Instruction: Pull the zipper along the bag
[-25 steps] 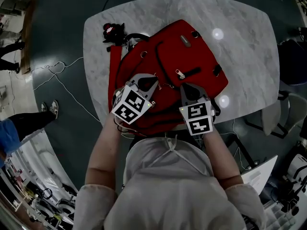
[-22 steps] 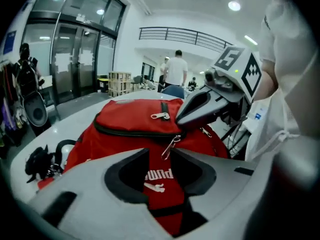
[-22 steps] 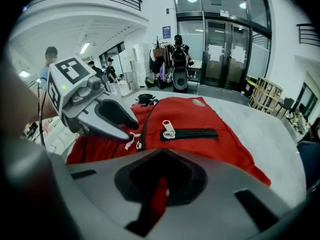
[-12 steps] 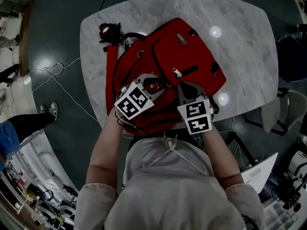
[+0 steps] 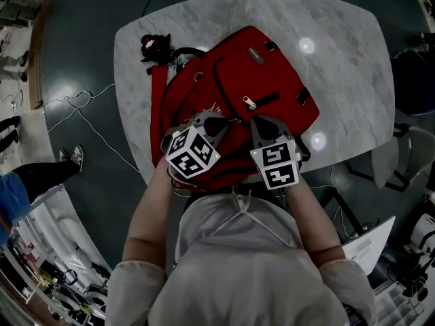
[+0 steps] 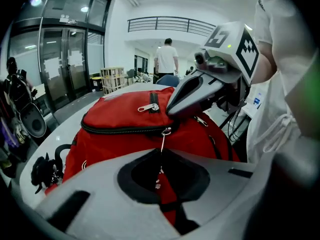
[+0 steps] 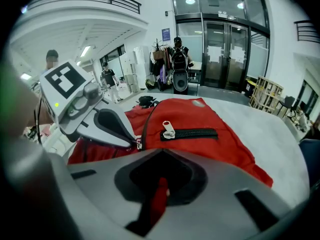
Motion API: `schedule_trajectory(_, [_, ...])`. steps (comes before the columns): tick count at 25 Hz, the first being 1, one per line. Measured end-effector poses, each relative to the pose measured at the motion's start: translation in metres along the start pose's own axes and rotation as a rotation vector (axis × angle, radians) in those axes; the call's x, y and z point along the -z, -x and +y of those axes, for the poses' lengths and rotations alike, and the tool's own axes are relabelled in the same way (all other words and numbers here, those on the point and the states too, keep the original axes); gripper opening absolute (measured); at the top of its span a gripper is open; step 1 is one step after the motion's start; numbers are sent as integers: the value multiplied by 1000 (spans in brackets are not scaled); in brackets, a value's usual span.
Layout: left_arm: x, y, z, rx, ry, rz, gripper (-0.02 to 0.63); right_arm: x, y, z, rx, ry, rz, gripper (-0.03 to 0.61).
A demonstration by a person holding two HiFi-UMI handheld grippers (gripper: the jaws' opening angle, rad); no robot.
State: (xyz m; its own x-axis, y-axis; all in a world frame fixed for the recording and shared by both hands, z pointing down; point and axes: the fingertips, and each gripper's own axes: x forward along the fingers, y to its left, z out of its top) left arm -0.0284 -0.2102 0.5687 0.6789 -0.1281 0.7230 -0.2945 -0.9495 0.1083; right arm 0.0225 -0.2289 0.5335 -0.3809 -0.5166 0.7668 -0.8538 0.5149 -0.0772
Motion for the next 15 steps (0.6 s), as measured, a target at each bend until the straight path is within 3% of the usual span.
schedule_trajectory(4, [3, 3, 13, -88, -4, 21, 23, 1, -1, 0, -1, 5, 14, 26])
schedule_trajectory(15, [6, 13, 62, -237, 165, -26, 23, 1, -2, 0, -15, 0, 23, 26])
